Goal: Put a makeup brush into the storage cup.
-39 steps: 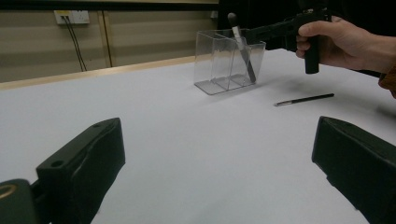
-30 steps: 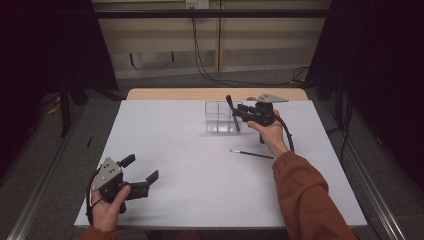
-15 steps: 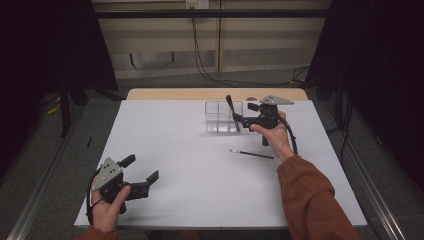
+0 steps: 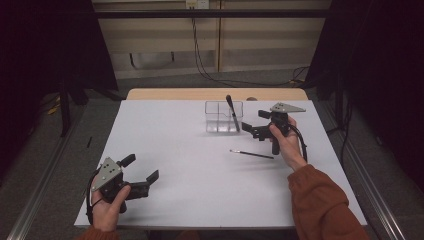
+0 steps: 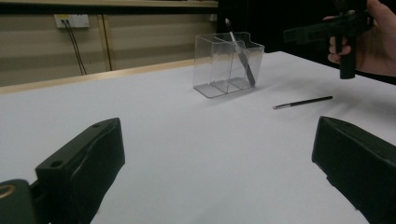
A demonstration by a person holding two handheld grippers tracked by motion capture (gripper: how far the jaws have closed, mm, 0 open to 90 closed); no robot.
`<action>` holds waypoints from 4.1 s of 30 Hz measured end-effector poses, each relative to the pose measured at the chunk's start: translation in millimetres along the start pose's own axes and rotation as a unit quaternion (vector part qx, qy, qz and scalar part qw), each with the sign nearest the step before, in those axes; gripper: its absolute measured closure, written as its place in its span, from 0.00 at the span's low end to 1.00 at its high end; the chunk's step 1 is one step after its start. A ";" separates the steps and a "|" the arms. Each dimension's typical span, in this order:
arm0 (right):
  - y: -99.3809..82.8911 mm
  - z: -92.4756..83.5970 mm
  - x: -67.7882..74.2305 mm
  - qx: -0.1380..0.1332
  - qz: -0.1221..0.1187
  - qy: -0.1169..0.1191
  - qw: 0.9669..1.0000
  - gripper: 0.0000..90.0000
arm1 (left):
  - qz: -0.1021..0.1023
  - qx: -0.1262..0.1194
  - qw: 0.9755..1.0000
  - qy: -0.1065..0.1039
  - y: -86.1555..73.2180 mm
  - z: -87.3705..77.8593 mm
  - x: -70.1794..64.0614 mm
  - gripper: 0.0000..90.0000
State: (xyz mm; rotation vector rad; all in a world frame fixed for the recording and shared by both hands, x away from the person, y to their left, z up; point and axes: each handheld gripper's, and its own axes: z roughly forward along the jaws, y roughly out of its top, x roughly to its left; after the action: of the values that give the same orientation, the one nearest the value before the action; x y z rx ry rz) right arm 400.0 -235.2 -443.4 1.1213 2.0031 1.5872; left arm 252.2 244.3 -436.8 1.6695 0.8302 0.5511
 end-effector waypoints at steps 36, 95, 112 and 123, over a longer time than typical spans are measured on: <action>-29.3 -104.0 32.2 -0.046 -0.028 -0.030 0.998 0.00 | -0.015 -0.011 1.000 0.020 -0.6 -6.3 -0.4 0.04; -75.9 -160.4 57.9 -0.034 -0.020 -0.055 0.998 0.00 | -0.016 0.006 0.999 0.028 -5.5 -13.4 -3.2 0.04; -50.1 -127.5 48.8 -0.012 -0.033 -0.036 0.999 0.00 | 0.000 0.012 1.000 0.018 -7.8 -15.5 -5.3 0.02; -29.3 -90.1 41.5 0.045 -0.059 -0.008 0.997 0.00 | 0.008 0.011 1.000 0.018 -7.3 -18.4 -4.8 0.02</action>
State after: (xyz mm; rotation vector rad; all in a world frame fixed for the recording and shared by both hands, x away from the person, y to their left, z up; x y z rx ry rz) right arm 301.1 -264.5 -434.4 1.0227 2.1076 1.4388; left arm 234.0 253.1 -438.8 1.6913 0.8512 0.5867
